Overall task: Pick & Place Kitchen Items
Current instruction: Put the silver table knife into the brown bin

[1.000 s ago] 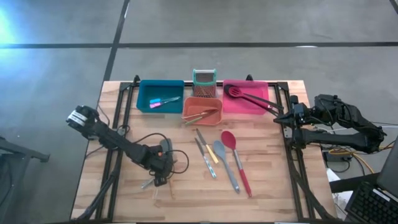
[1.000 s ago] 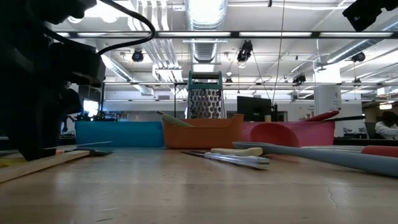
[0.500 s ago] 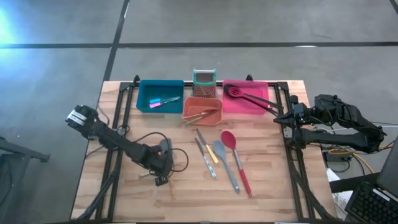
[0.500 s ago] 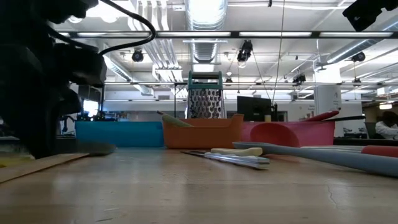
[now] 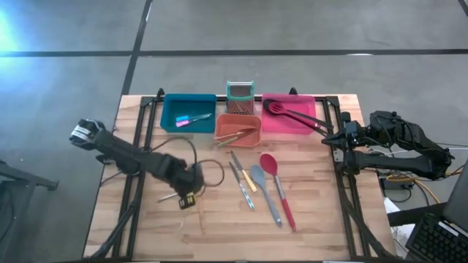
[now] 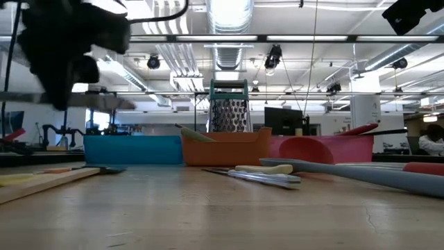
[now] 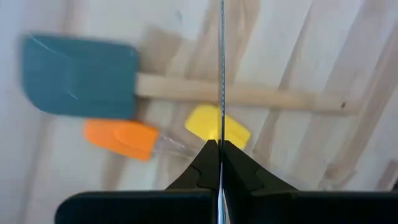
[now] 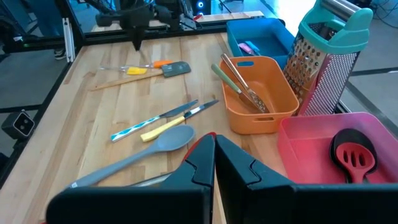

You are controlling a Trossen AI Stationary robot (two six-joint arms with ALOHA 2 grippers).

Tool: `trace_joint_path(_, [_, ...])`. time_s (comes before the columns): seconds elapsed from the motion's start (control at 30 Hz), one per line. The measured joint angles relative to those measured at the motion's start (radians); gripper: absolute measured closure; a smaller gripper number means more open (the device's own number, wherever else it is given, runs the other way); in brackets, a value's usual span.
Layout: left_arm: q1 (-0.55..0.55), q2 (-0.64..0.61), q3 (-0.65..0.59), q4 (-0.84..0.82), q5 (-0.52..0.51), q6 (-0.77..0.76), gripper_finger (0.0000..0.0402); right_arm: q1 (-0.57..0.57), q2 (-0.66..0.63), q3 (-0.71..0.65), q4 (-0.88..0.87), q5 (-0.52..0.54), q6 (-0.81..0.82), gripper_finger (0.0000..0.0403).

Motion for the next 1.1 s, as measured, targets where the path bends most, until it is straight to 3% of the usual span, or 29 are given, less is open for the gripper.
trace_joint_path(0.3, [0.345, 0.029, 0.247, -0.103, -0.002, 0.273, 0.0397, 0.0, 0.0, 0.0, 0.0, 0.0, 0.0, 0.0394])
trace_joint_path(0.57, [0.673, 0.232, 0.595, -0.257, -0.014, 0.542, 0.0397, 0.0, 0.0, 0.0, 0.0, 0.0, 0.0, 0.0394])
trace_joint_path(0.87, [0.74, 0.544, 0.998, -0.426, -0.024, 0.692, 0.0397, 0.0, 0.0, 0.0, 0.0, 0.0, 0.0, 0.0394])
trace_joint_path(1.1, [0.742, 0.726, 1.186, -0.545, -0.027, 0.705, 0.0397, 0.0, 0.0, 0.0, 0.0, 0.0, 0.0, 0.0394])
